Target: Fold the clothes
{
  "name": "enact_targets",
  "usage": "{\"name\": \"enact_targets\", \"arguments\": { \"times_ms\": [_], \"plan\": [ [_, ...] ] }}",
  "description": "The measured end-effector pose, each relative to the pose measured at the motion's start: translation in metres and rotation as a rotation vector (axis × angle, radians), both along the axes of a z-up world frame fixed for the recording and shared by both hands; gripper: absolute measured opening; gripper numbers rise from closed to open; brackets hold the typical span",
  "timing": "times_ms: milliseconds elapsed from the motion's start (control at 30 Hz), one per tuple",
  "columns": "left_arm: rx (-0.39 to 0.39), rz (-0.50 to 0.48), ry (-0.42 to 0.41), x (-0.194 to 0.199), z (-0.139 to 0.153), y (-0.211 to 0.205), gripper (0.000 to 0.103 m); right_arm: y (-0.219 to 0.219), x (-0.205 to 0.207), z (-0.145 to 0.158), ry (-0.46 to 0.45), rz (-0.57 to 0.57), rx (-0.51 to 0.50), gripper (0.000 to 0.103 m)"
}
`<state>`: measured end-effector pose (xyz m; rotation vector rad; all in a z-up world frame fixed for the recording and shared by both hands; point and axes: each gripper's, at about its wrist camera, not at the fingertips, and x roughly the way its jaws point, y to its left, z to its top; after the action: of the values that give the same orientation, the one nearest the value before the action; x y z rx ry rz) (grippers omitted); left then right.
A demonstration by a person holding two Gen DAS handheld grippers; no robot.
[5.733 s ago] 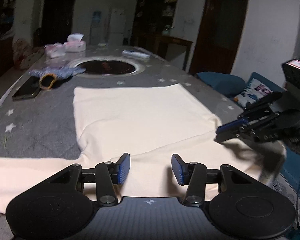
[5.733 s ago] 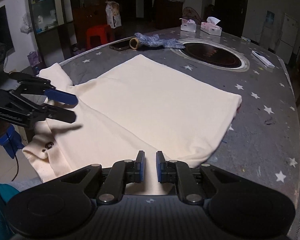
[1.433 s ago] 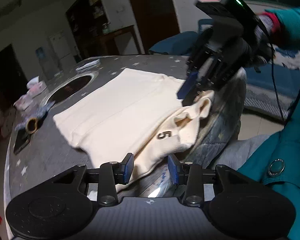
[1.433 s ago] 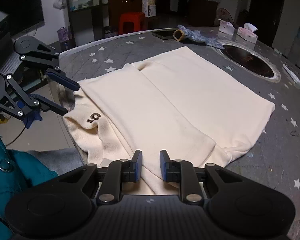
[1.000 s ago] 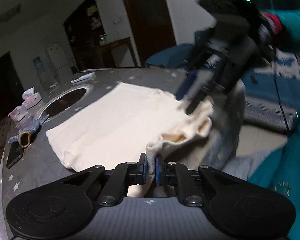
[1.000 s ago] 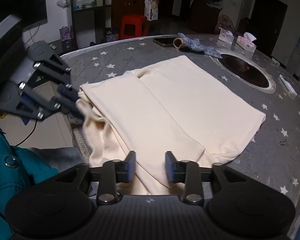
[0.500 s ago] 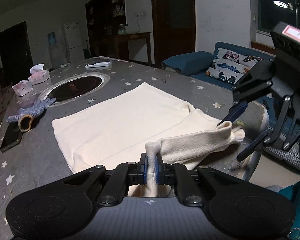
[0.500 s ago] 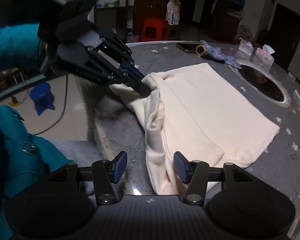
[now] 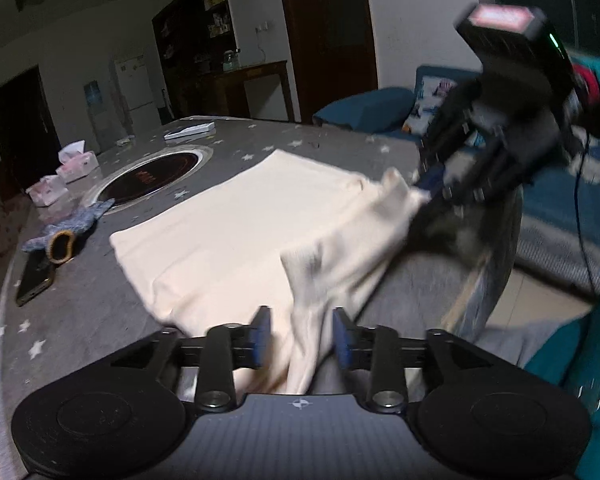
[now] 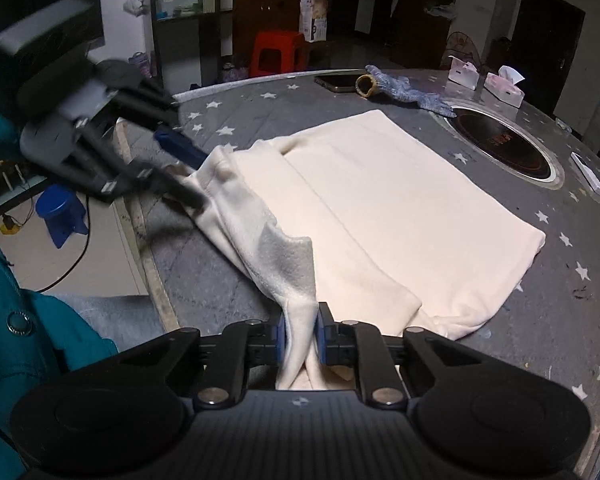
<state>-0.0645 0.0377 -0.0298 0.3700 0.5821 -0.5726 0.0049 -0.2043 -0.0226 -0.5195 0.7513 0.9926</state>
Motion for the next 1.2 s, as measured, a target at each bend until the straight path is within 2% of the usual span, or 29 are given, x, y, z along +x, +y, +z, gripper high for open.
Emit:
{"name": "enact_targets", "arguments": {
  "times_ms": [200,267,300,433,533,733,900,1033,1200],
  "plan": [
    [0.098,0.002,-0.038,-0.013,-0.013,0.004,0.042,0.001,0.0,0.002,-0.007,-0.009,-0.001,0.013],
    [0.114,-0.013,-0.048,-0.013,-0.014,0.005,0.038,0.001,0.0,0.001,-0.009,-0.014,-0.006,0.014],
    [0.116,-0.017,-0.051,-0.012,-0.014,0.006,0.031,0.001,-0.001,0.001,-0.009,-0.017,-0.007,0.014],
    [0.074,-0.003,-0.031,-0.007,-0.01,0.014,0.013,-0.001,-0.002,-0.002,-0.016,-0.025,-0.011,0.014],
    [0.037,0.011,-0.025,-0.008,-0.004,0.017,0.009,-0.002,-0.006,-0.002,-0.02,-0.018,-0.006,0.01],
    [-0.014,-0.007,-0.004,-0.028,0.014,0.02,0.007,-0.009,-0.022,0.013,-0.038,0.005,0.012,0.008],
    [-0.056,-0.032,-0.005,-0.046,0.04,0.024,0.006,-0.018,-0.047,0.038,-0.033,0.037,0.026,0.008],
    [-0.07,0.004,-0.041,-0.03,0.059,0.03,0.006,-0.016,-0.047,0.058,-0.065,0.045,0.044,0.004],
    [-0.074,0.06,-0.088,0.018,0.072,0.036,0.006,-0.006,-0.011,0.071,-0.109,0.019,0.059,0.004]
  ]
}}
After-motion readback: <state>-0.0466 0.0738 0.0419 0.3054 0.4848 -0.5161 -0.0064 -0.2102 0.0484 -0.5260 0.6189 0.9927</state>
